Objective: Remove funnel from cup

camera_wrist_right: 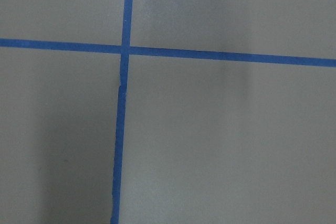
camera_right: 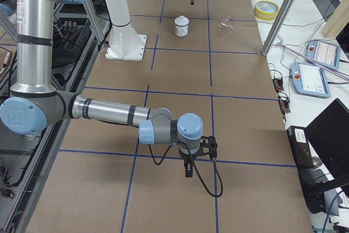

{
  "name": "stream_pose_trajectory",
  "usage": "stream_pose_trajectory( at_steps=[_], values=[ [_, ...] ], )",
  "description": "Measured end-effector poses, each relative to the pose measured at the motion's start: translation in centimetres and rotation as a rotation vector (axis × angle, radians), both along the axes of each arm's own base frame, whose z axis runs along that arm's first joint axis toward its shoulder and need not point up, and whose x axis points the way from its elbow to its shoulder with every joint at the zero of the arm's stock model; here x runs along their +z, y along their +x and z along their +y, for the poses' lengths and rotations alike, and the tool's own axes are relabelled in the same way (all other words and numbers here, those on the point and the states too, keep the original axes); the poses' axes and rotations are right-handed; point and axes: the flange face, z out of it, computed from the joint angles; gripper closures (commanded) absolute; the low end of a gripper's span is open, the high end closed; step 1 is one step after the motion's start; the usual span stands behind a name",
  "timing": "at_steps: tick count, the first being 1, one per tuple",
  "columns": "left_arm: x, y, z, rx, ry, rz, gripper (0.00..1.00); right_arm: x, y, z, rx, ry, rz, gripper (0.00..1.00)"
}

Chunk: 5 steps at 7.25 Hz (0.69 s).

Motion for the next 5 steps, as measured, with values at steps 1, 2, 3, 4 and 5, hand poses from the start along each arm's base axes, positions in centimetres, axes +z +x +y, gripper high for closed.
stream_pose_trajectory(
  at_steps=[1, 2, 3, 4, 5],
  values=[
    [3.1, -5.6, -1.1, 0.021, 0.016, 0.005, 0.0, 0.0, 0.0, 0.0, 0.0, 0.0, 0.0, 0.0],
    [7.1, -10.7, -1.1, 0.036, 0.023, -0.013, 0.0, 0.0, 0.0, 0.0, 0.0, 0.0, 0.0, 0.0],
    [12.4, -15.2, -0.6, 0.049, 0.005, -0.047, 0.0, 0.0, 0.0, 0.0, 0.0, 0.0, 0.0, 0.0],
    [18.5, -19.0, 0.2, 0.076, -0.035, -0.067, 0.0, 0.0, 0.0, 0.0, 0.0, 0.0, 0.0, 0.0],
    [25.2, -22.9, 1.1, 0.114, -0.073, -0.057, 0.0, 0.0, 0.0, 0.0, 0.0, 0.0, 0.0, 0.0]
  ],
)
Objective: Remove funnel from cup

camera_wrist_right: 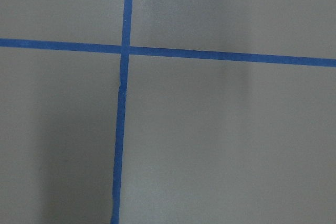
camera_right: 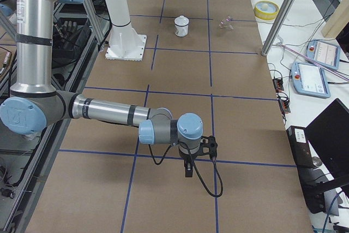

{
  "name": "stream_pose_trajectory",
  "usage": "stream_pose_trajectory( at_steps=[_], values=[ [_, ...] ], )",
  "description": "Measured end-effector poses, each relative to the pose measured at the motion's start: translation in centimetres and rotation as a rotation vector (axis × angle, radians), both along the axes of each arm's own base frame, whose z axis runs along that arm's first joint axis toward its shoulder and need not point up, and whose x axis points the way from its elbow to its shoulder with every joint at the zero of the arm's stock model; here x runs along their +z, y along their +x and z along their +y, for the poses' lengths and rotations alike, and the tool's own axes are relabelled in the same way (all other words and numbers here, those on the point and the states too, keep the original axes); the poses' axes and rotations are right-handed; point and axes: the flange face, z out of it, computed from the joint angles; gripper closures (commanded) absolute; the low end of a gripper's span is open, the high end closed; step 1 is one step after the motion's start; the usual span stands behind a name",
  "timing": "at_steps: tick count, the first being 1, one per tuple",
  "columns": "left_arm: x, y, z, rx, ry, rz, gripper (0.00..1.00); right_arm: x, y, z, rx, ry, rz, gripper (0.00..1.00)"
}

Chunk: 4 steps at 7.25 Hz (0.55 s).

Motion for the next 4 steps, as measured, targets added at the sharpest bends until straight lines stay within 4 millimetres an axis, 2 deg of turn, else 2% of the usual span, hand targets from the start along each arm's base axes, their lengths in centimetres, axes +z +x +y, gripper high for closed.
stream_pose_trajectory(
  at_steps=[1, 2, 3, 4],
  values=[
    [5.9, -3.6, 1.3, 0.027, -0.017, 0.017, 0.0, 0.0, 0.0, 0.0, 0.0, 0.0, 0.0, 0.0],
    [9.1, -5.9, 2.6, 0.034, -0.021, 0.007, 0.0, 0.0, 0.0, 0.0, 0.0, 0.0, 0.0, 0.0],
    [10.4, -7.2, 3.3, 0.029, -0.027, -0.015, 0.0, 0.0, 0.0, 0.0, 0.0, 0.0, 0.0, 0.0],
    [10.5, -7.7, 3.5, 0.025, -0.025, -0.027, 0.0, 0.0, 0.0, 0.0, 0.0, 0.0, 0.0, 0.0]
  ],
)
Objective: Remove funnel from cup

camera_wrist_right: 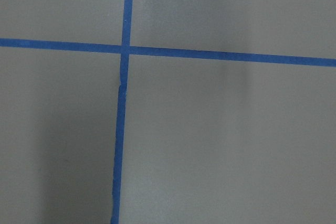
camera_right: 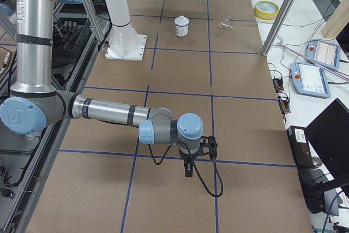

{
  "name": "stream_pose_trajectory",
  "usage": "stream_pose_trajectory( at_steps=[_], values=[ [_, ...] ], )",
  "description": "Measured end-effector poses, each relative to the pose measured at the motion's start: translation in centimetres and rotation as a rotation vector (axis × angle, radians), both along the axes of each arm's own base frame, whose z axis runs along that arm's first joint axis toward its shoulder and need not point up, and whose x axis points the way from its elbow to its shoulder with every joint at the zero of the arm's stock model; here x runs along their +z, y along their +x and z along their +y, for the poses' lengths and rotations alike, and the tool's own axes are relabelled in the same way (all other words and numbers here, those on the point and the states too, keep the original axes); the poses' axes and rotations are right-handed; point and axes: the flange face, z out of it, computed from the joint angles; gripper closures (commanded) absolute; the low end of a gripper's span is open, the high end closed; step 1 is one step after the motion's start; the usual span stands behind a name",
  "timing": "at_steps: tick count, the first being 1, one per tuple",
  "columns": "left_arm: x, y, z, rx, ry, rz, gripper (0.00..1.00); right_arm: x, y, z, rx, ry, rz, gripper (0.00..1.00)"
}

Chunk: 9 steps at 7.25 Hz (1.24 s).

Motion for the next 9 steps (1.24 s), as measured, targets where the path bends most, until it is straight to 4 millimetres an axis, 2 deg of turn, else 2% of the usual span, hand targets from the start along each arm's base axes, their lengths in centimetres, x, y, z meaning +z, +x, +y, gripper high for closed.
stream_pose_trajectory(
  at_steps=[5, 9],
  values=[
    [0.81, -0.31, 0.77, -0.001, -0.014, -0.011, 0.0, -0.02, 0.0, 0.0, 0.0, 0.0, 0.0, 0.0],
    [0.21, -0.29, 0.71, -0.001, 0.0, -0.009, 0.0, 0.0, 0.0, 0.0, 0.0, 0.0, 0.0, 0.0]
  ],
)
